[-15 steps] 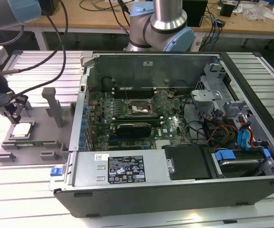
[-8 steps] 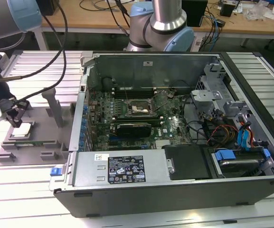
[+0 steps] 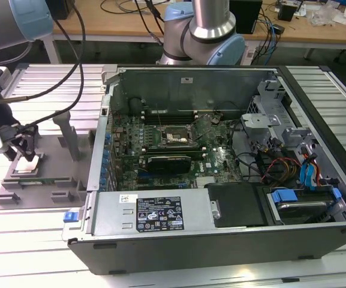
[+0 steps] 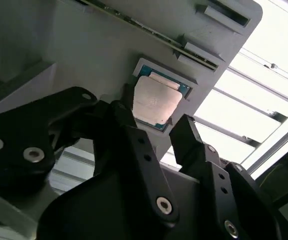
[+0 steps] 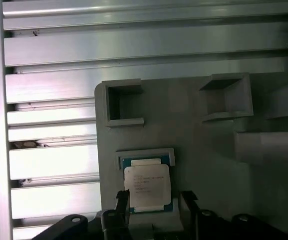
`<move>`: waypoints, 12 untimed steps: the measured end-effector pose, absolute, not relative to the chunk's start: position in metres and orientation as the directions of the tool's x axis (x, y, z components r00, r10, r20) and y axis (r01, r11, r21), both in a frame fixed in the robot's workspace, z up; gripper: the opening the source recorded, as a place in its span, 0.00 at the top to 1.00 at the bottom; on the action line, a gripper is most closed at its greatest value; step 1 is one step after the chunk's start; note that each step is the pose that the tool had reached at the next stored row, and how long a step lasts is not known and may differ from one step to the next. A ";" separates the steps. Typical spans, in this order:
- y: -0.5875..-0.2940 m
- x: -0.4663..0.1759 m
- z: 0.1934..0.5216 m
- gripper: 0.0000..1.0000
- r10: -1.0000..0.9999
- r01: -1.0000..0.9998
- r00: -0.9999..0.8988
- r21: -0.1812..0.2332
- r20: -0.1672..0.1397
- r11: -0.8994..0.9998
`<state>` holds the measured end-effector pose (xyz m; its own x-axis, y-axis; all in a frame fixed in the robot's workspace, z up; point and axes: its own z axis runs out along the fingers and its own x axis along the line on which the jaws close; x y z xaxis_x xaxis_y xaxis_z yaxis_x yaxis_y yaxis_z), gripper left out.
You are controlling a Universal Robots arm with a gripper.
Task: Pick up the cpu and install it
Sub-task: 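Pick up the cpu and move it towards the insertion slot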
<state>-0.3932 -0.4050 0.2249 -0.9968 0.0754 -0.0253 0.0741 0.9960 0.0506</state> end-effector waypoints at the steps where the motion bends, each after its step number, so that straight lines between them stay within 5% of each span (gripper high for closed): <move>1: -0.405 -0.393 0.225 0.40 0.075 0.074 -0.997 0.051 -0.025 0.996; 3: -0.405 -0.393 0.225 0.28 0.075 0.074 -0.997 0.051 -0.025 0.996; 12: -0.405 -0.393 0.202 0.28 0.074 0.073 -0.997 0.051 -0.025 0.996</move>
<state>-0.3932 -0.4050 0.2018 -0.9969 0.0745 -0.0252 0.0731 0.9960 0.0507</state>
